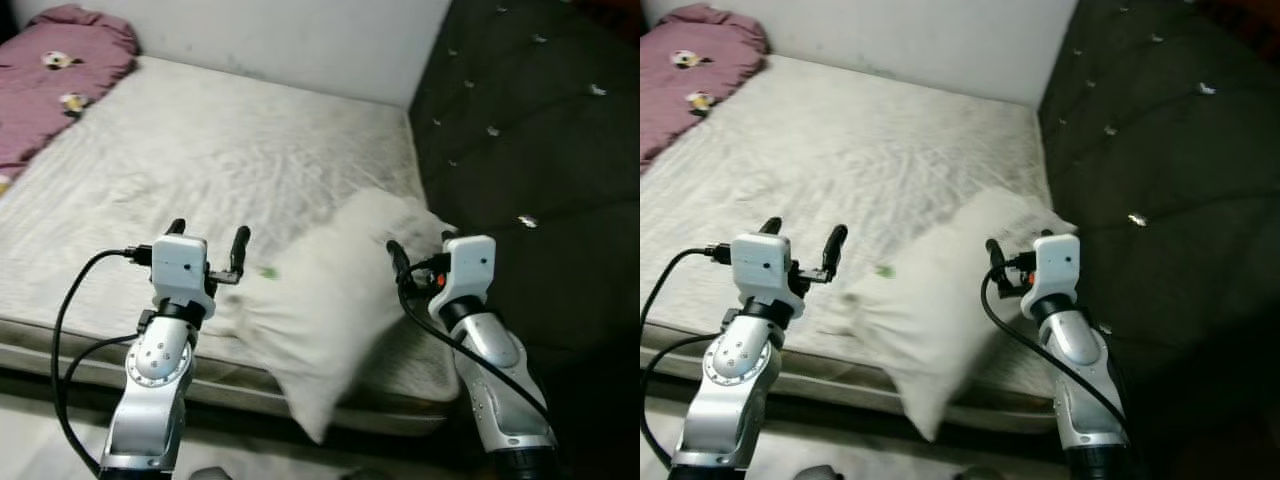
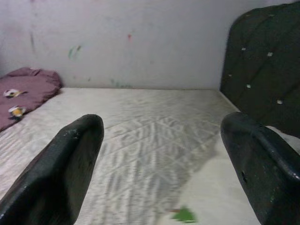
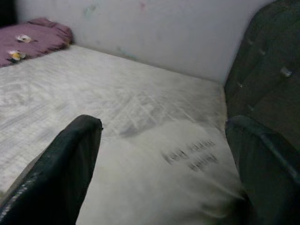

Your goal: Clean up the room

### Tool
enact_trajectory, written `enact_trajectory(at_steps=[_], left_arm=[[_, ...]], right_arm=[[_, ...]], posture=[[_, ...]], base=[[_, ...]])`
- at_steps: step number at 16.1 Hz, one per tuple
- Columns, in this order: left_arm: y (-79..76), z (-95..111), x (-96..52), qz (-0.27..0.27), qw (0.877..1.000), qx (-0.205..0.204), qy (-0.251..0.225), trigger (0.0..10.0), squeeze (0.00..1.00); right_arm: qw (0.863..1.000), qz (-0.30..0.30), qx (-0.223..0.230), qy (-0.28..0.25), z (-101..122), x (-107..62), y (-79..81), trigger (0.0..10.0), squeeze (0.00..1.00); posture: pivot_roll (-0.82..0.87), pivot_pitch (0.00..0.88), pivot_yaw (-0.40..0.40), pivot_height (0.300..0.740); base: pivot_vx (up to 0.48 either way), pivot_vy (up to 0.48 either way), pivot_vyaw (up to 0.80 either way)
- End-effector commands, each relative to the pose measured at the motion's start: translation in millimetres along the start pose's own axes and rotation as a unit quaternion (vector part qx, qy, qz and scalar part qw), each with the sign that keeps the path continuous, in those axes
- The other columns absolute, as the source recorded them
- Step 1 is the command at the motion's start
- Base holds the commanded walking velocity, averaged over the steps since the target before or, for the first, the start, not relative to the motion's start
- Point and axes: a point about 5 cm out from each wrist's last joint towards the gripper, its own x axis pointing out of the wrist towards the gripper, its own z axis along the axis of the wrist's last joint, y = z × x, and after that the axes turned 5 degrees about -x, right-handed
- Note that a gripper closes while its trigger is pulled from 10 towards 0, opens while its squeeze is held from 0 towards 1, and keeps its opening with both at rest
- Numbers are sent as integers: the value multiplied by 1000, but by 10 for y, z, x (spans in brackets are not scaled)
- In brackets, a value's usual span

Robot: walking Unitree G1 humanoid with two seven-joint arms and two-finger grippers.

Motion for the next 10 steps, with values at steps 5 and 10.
enact_trajectory(at_steps=[5, 10], left_arm=[[-14, -7, -54, -5, 999, -33, 6, 10000, 0], [-4, 23, -70, -6, 999, -51, 4, 10000, 0]], right_arm=[[1000, -20, 2, 5, -19, -58, -50, 10000, 0], [1000, -22, 10, 20, -53, -101, -63, 10000, 0]], posture=[[-11, 21, -86, 740], [-17, 61, -83, 740]], base=[[0, 0, 0], [0, 0, -335]])
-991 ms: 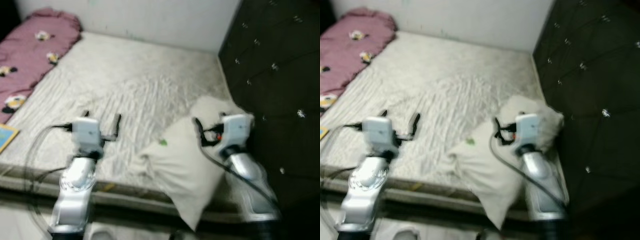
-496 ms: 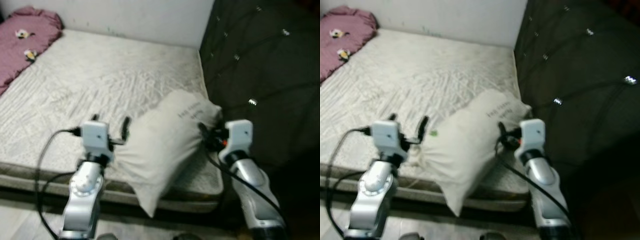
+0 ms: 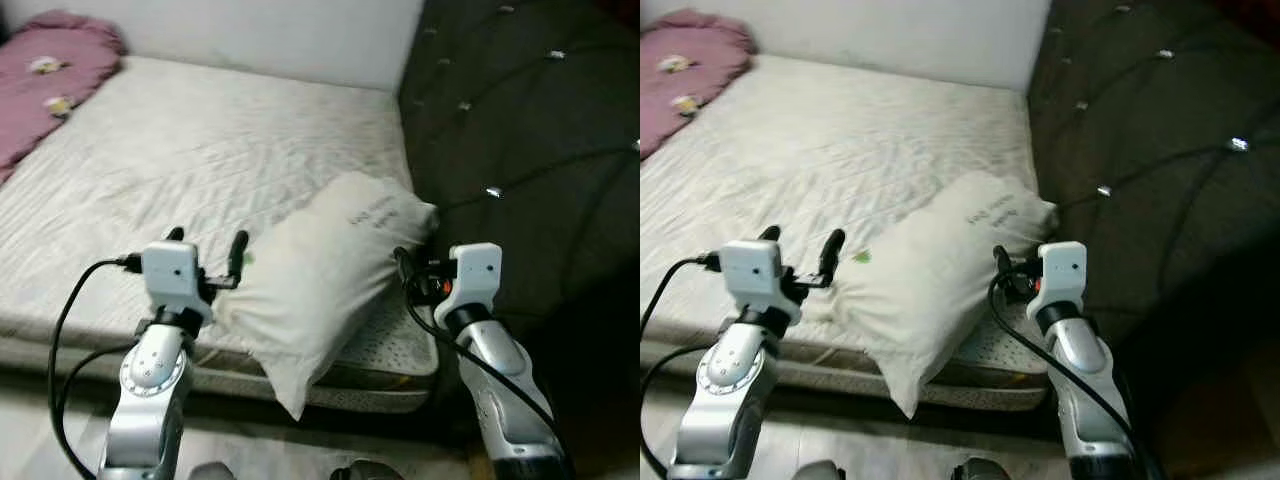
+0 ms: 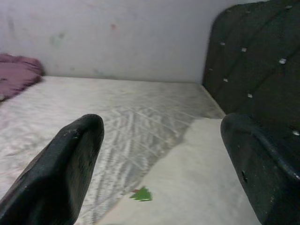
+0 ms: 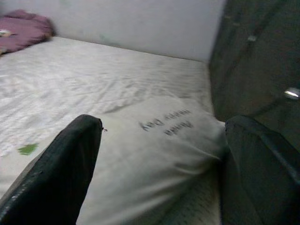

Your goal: Clean up the room

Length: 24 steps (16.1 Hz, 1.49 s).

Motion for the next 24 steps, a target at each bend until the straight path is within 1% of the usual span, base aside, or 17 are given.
enact_trajectory(at_steps=[1, 3, 8, 10, 12, 15, 20, 22, 24], left_arm=[[-30, 15, -18, -5, 1000, -7, 1, 10000, 0], [-31, 0, -47, -8, 1000, -5, 5, 10000, 0], [-22, 22, -23, -3, 1000, -1, 5, 10000, 0], [8, -2, -27, 14, 1000, 1, 15, 10000, 0], [4, -1, -25, 11, 1000, 1, 14, 10000, 0], [-7, -11, -21, 11, 1000, -10, 20, 10000, 0], [-11, -7, -11, 10, 1000, -8, 21, 10000, 0], [-23, 6, -16, 3, 1000, 4, 14, 10000, 0], [-32, 17, -20, -9, 1000, 1, 10, 10000, 0]], right_arm=[[1000, -4, -1, -1, 17, -31, -22, 10000, 0], [1000, -3, 1, 6, -13, -57, 7, 10000, 0], [1000, -4, 0, 7, 4, -41, -2, 10000, 0], [1000, -3, -1, 9, -1, -33, 2, 10000, 0], [1000, -1, 1, 10, -3, -29, 9, 10000, 0], [1000, -1, 0, 11, 3, -24, 7, 10000, 0], [1000, -2, -2, 11, 3, -18, 5, 10000, 0], [1000, -2, -3, 12, 2, -18, 5, 10000, 0], [1000, -2, -3, 12, 5, -15, 5, 10000, 0]], posture=[[-14, 63, -82, 740], [-14, 68, -80, 740], [-13, 77, -82, 740], [-10, 77, -85, 740], [-10, 77, -85, 740], [-10, 78, -88, 740], [-11, 76, -88, 740], [-12, 75, -88, 740], [-11, 74, -90, 740]], base=[[0, 0, 0], [0, 0, 0], [0, 0, 0], [0, 0, 0], [0, 349, 0], [0, 475, 0], [0, 476, 0], [0, 133, 0], [0, 0, 0]])
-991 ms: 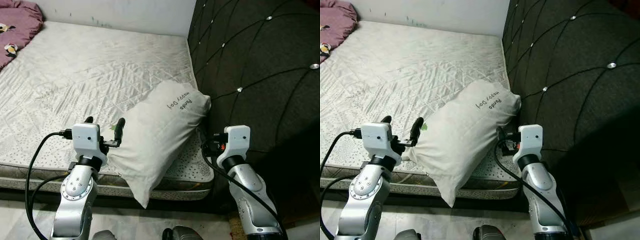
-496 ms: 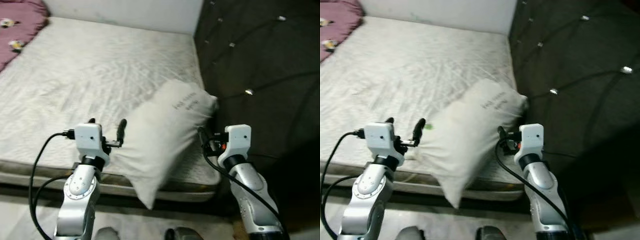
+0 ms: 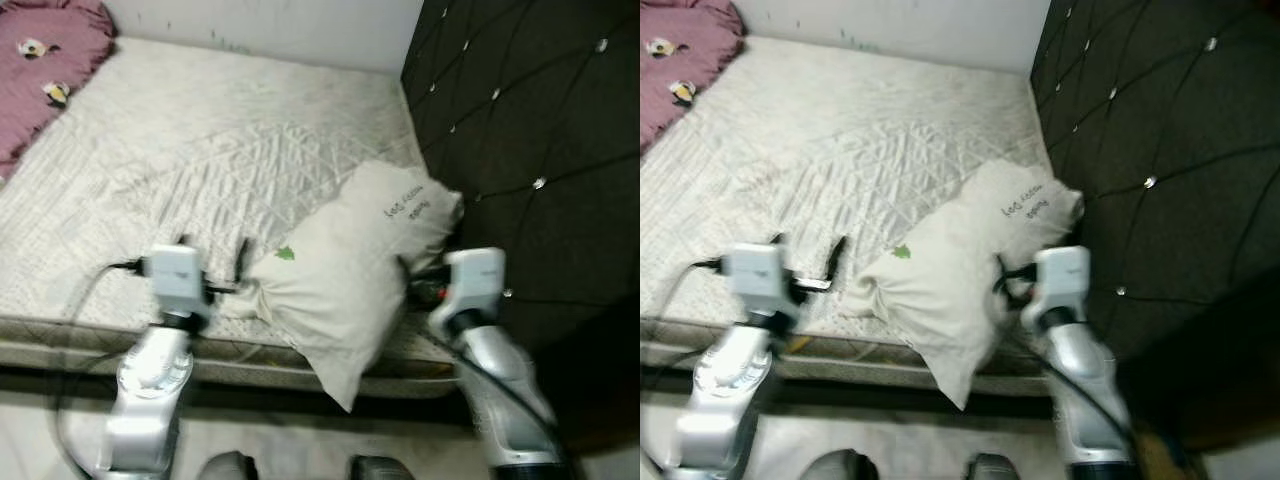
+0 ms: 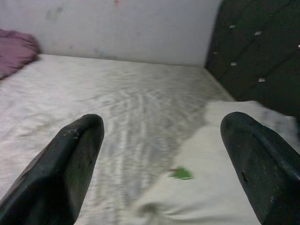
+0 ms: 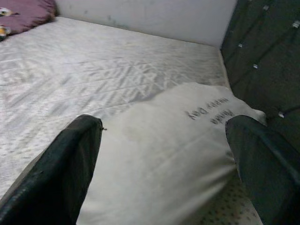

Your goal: Clean up the room

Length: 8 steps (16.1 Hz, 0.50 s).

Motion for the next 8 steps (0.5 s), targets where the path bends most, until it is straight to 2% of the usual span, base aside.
enact_trajectory(at_steps=[1, 3, 8], left_arm=[[-81, 33, -6, -22, 1000, -12, -10, 10000, 0], [-94, 41, -19, -31, 999, -18, -13, 10000, 0], [-100, 48, -8, -36, 999, -20, -15, 10000, 0]], right_arm=[[1000, -17, -9, -3, 33, -10, -102, 10000, 0], [1000, -17, -9, -3, 33, -11, -103, 10000, 0], [1000, -19, -12, -3, 43, 2, -113, 10000, 0]], posture=[[-11, 74, -90, 740], [-11, 75, -90, 740], [-16, 94, -91, 740]], base=[[0, 0, 0], [0, 0, 0], [286, 0, 0]])
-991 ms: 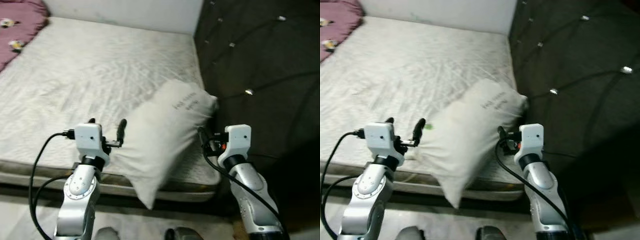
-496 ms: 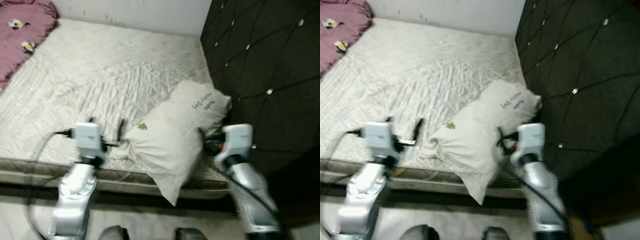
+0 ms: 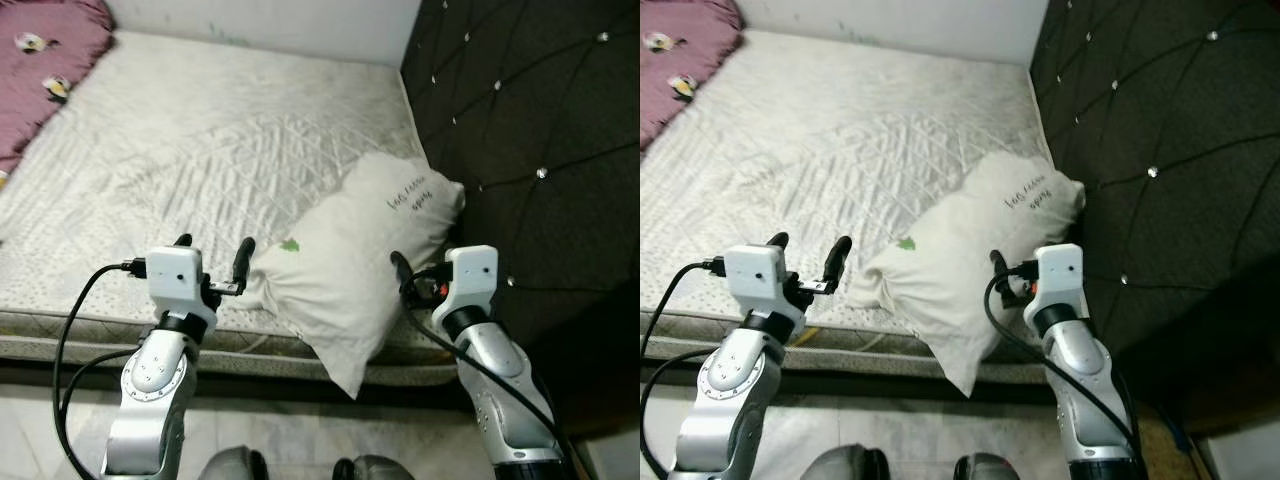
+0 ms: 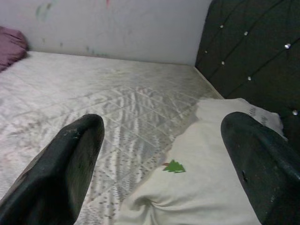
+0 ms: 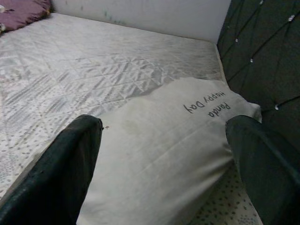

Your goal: Clean up the room

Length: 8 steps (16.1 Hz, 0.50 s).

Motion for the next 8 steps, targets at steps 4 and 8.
enact_trajectory(at_steps=[4, 8], left_arm=[[-20, 54, 11, -8, 1000, -1, -12, 10000, 0], [-19, 53, 11, -10, 1000, 0, -11, 10000, 0]], right_arm=[[1000, -12, -7, 0, 22, 5, -56, 10000, 0], [1000, -14, -6, -1, 21, 6, -54, 10000, 0]], posture=[[-14, 90, -91, 740], [-13, 89, -89, 740]], base=[[312, 0, 0], [341, 0, 0]])
